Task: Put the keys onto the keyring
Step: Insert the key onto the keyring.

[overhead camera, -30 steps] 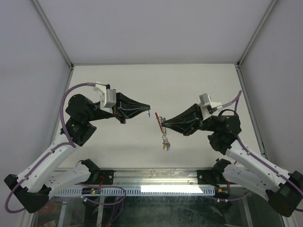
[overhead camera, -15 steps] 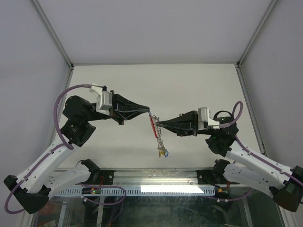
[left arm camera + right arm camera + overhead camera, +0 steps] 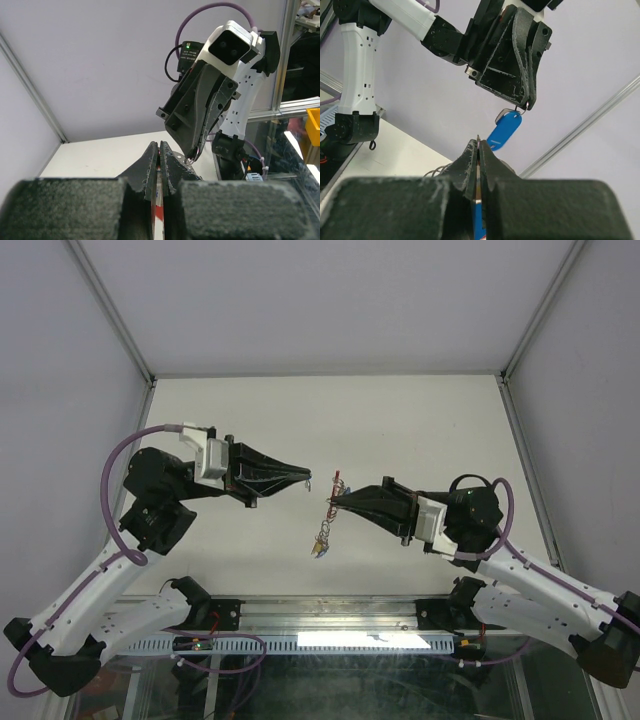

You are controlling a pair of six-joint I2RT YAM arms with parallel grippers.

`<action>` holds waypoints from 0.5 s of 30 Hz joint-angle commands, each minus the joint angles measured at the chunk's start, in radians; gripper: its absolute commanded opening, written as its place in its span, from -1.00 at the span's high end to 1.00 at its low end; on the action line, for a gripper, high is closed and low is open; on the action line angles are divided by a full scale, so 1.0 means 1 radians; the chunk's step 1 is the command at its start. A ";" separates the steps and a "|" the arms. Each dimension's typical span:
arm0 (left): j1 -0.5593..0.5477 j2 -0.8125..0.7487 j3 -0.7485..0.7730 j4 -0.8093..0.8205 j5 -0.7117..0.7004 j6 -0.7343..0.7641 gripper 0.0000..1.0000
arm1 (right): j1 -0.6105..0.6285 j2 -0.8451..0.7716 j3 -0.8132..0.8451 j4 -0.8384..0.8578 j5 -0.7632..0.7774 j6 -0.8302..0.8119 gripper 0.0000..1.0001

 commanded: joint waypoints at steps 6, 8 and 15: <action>0.006 -0.036 0.003 0.022 0.035 0.033 1.00 | 0.009 -0.027 0.042 0.065 -0.068 -0.099 1.00; 0.006 -0.040 -0.004 0.035 0.042 0.033 1.00 | 0.011 -0.014 0.037 0.111 -0.061 -0.060 1.00; 0.006 -0.030 -0.005 0.049 0.071 0.036 1.00 | 0.019 0.038 0.021 0.236 0.053 0.149 1.00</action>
